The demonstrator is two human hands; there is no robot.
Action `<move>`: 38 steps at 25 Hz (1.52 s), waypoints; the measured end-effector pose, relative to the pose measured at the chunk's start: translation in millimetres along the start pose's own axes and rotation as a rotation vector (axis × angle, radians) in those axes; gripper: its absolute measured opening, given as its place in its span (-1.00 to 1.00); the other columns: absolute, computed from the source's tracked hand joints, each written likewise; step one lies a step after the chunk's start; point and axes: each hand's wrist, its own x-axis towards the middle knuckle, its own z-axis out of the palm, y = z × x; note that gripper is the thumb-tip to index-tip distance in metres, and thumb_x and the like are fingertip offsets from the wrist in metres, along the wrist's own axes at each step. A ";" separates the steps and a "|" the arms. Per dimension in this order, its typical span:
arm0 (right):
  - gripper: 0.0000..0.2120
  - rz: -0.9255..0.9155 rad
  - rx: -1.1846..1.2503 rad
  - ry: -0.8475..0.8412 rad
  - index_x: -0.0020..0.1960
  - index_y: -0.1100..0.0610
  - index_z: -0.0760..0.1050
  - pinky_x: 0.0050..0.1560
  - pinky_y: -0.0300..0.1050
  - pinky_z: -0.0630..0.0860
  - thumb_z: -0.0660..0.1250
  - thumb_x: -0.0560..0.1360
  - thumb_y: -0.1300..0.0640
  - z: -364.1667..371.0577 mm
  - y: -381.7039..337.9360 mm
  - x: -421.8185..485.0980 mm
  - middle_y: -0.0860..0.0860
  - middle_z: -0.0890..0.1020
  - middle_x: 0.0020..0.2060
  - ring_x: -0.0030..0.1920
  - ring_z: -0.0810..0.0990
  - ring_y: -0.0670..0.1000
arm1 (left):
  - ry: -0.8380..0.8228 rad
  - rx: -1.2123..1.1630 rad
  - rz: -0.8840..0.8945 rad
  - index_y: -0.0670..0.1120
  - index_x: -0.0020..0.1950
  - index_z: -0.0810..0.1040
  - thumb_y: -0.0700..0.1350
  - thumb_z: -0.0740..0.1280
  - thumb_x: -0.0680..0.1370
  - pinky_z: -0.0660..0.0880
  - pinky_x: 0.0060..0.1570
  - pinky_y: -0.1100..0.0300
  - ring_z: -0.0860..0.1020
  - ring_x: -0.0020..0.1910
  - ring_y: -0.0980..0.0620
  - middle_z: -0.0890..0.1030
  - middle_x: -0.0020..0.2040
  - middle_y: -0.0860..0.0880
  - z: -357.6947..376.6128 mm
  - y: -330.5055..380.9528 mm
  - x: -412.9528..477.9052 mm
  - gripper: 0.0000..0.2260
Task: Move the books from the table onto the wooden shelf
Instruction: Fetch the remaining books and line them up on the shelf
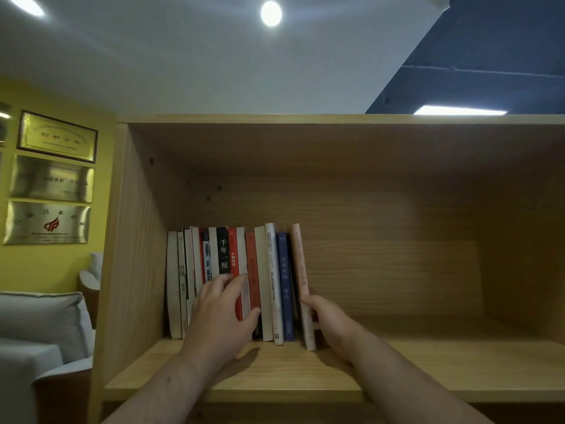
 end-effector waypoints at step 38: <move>-0.61 -0.208 -0.227 0.051 0.43 -0.13 0.41 0.04 -0.11 0.62 0.19 0.66 0.18 4.8 9.2 27.0 -0.07 0.66 0.10 0.11 0.66 -0.05 | 0.018 -0.508 -0.092 0.13 0.18 0.42 -0.18 0.38 0.58 0.44 -0.36 0.44 0.52 -0.17 0.32 0.53 -0.09 0.24 3.5 32.2 22.1 -0.72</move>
